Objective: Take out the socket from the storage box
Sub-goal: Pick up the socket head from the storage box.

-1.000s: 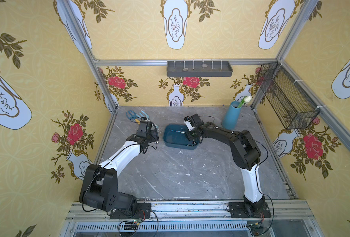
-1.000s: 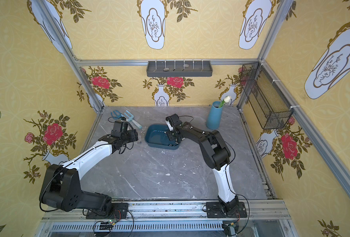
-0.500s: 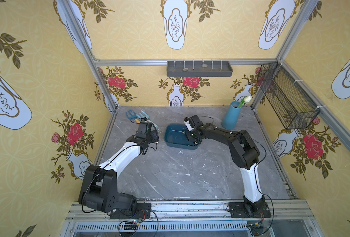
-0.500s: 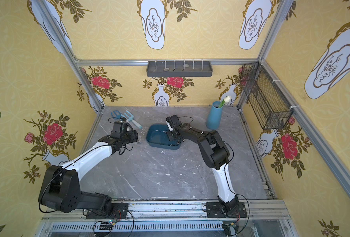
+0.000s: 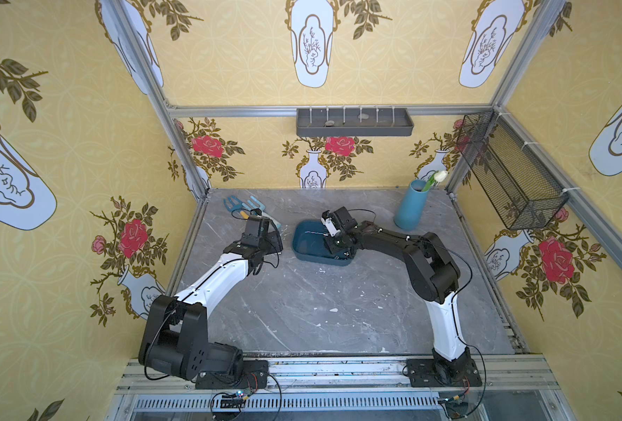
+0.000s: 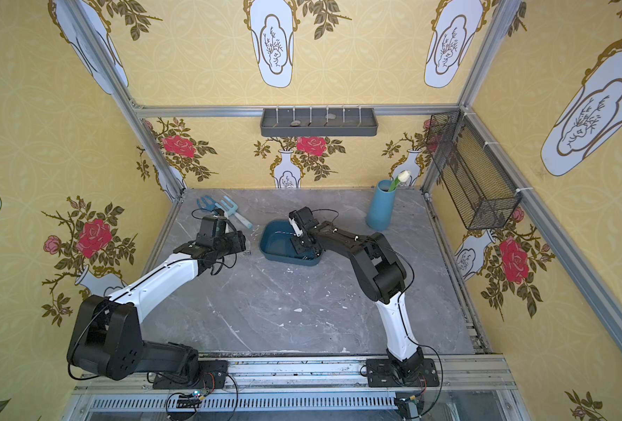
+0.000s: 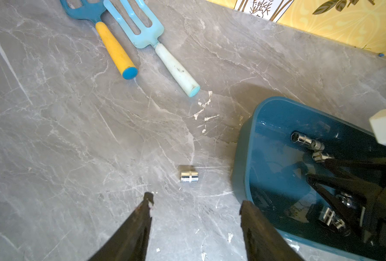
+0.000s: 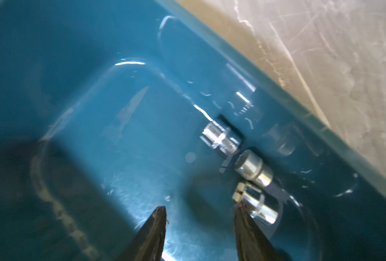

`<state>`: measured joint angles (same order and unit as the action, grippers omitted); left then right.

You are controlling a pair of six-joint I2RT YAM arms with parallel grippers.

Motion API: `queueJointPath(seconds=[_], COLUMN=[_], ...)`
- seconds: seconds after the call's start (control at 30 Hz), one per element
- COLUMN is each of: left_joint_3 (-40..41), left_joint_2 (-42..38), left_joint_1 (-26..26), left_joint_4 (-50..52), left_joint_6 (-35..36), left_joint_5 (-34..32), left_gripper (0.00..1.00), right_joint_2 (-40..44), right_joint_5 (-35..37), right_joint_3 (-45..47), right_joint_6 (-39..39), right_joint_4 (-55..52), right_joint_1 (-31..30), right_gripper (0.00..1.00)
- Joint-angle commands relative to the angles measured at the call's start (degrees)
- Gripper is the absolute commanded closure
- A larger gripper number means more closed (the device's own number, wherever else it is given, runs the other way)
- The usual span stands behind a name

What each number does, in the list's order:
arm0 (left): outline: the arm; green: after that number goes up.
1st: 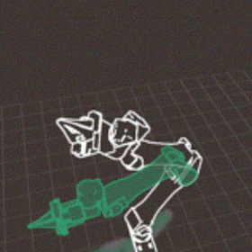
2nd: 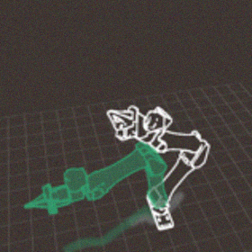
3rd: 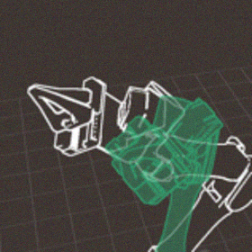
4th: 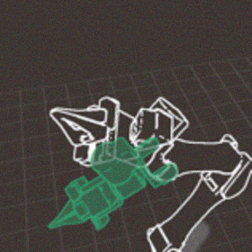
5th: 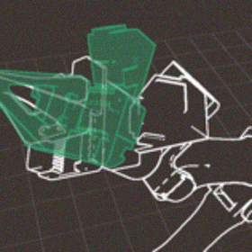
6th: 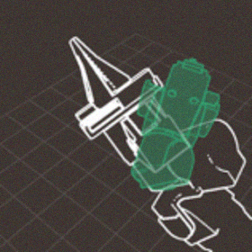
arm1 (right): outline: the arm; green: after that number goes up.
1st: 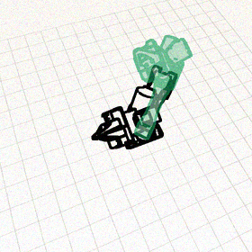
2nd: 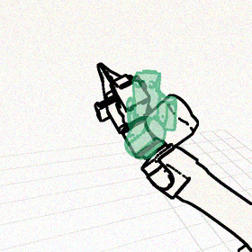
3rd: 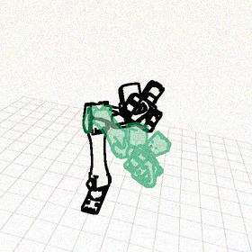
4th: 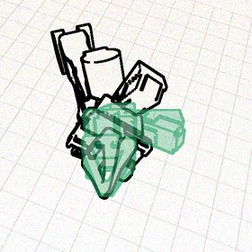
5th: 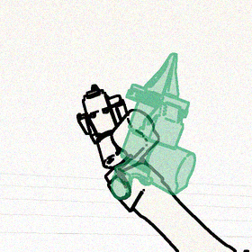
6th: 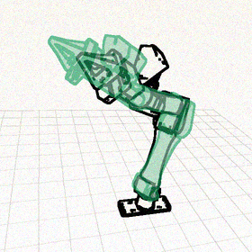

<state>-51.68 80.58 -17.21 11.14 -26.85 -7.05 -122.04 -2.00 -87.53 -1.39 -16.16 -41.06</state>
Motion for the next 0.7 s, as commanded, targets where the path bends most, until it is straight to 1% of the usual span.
queueJointPath(seconds=[0.0,0.2,0.37,0.53,0.67], left_joint_3=[0.74,1.21,1.47,1.93,2.29], left_joint_2=[-0.47,-0.55,-0.79,-1.05,-1.29], left_joint_1=[0.06,0.05,0.02,-0.01,0.0], left_joint_4=[-1.05,-1.27,-1.55,-1.81,-2.17], left_joint_6=[0.65,0.66,0.73,0.86,0.85], left_joint_5=[-0.15,0.0,0.11,-0.07,-0.1], left_gripper=[0.33,0.33,0.33,0.33,0.33], right_joint_2=[1.47,1.34,0.1,-0.96,-1.13], right_joint_5=[-0.26,4.26,5.7,7.71,8.02], right_joint_3=[0.84,-0.88,-1.42,-2.2,-2.34], right_joint_6=[0.64,-1.51,-4.41,-8.18,-10.69], right_joint_4=[2.3,0.34,-0.31,-0.71,-0.62], right_joint_1=[0.0,0.48,1.14,1.2,1.1], right_gripper=[0.47,0.47,0.47,0.51,0.54])
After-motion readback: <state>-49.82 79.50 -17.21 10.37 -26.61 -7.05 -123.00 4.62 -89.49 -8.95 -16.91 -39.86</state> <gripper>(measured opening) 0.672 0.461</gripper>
